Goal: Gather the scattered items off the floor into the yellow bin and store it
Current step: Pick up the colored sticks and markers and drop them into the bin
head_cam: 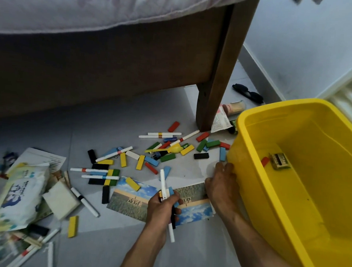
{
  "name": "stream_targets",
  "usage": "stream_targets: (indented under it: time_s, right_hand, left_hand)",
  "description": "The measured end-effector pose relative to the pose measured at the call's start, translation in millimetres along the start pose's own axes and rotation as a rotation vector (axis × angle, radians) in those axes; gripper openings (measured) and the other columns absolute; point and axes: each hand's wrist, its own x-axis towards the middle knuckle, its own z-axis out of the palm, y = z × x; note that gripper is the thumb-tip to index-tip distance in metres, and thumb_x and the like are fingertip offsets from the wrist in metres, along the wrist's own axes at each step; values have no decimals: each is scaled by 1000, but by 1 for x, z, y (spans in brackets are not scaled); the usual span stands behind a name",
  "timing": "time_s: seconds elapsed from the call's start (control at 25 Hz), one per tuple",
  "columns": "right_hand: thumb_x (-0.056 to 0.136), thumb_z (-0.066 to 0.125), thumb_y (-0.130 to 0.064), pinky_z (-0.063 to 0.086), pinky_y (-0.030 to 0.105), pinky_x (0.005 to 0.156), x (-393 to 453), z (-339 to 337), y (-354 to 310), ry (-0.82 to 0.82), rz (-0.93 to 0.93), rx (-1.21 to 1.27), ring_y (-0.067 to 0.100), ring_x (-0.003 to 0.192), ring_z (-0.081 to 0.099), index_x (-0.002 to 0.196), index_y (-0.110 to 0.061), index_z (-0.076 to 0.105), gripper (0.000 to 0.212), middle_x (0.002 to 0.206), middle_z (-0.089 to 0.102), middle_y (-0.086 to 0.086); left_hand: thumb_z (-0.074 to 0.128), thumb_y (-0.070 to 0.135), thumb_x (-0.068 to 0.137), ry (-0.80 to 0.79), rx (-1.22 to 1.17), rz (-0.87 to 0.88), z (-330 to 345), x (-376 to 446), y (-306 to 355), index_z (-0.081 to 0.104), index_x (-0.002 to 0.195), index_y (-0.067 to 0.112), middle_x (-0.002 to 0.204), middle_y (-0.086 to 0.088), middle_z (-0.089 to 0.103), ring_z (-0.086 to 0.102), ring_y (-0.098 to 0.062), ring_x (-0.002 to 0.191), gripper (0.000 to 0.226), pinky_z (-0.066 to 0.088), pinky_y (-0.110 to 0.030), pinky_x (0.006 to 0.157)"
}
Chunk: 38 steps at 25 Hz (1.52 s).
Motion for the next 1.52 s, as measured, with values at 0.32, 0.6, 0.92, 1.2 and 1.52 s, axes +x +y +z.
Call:
stream_targets:
  time_s: [0.32, 0.6, 0.92, 1.2, 1.52]
  right_hand:
    - [94, 59, -21, 47, 30, 67, -16, 0, 17, 53, 0, 179, 23, 83, 61, 103, -12, 64, 14, 99, 66, 9]
    - [84, 72, -10, 60, 34, 62, -65, -70, -3, -4, 292, 1309, 19, 80, 72, 87, -27, 73, 17, 84, 75, -3]
    - [82, 73, -33, 58, 35, 65, -61, -222, 62, 579, 62, 1279, 6, 81, 69, 104, -29, 71, 22, 95, 73, -11]
    - [98, 52, -40, 48, 35, 98, -49, -209, 76, 325, 72, 1044, 11, 119, 57, 132, -29, 58, 36, 126, 63, -9]
    - [94, 52, -18, 46, 12, 87, -65, -110, -20, 223, -246, 950, 0, 109, 58, 114, -30, 62, 26, 113, 63, -18]
  left_hand:
    - [67, 5, 86, -12, -5, -17, 6, 1, -6, 58, 87, 6, 62, -9, 67, 51, -17, 42, 9, 41, -23, 39]
    - [70, 11, 85, -90, -164, 42, 29, -32, 30, 63, 84, 10, 67, -11, 66, 53, -16, 48, 7, 43, -25, 43]
    - [72, 41, 82, -628, 129, 172, 165, -128, 108, 68, 99, 26, 95, -6, 76, 71, -21, 87, 23, 60, -37, 76]
    - [40, 65, 92, -626, -87, 51, 152, -108, 100, 44, 142, 13, 143, -8, 52, 56, -21, 123, 72, 47, -35, 97]
    - [52, 31, 97, -164, -37, 203, 77, -30, 73, 68, 110, 25, 103, 1, 74, 68, -17, 97, 21, 55, -34, 85]
